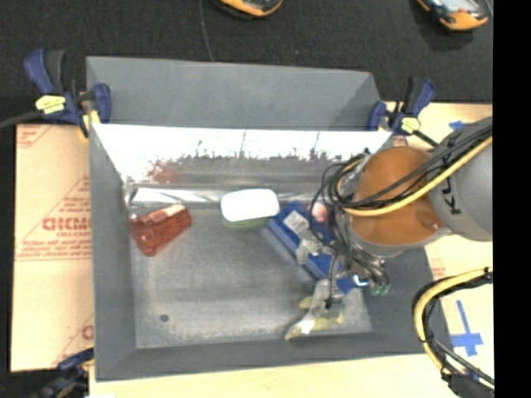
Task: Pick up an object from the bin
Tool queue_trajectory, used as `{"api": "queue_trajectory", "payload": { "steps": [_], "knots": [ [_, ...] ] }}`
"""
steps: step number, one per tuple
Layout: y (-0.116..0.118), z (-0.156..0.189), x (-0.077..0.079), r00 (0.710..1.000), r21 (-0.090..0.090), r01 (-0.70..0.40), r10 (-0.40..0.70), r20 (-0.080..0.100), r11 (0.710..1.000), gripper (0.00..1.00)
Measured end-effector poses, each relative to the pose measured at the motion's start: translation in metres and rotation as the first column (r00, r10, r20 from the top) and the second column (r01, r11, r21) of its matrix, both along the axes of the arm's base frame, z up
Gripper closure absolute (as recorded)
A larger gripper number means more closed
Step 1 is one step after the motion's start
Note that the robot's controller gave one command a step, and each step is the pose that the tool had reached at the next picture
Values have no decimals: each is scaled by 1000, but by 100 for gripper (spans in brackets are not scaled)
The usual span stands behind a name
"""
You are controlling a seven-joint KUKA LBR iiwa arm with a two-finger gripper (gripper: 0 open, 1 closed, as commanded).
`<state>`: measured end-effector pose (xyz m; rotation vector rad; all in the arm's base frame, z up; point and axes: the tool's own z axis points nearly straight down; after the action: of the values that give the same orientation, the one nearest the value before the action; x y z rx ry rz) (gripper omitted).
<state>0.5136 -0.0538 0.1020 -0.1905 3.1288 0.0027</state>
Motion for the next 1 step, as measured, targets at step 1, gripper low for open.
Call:
{"api": "queue_trajectory", "payload": {
  "steps": [1],
  "knots": [
    [-3, -17, -3, 982, 1, -187, 187, -1, 982, 0]
  ]
}}
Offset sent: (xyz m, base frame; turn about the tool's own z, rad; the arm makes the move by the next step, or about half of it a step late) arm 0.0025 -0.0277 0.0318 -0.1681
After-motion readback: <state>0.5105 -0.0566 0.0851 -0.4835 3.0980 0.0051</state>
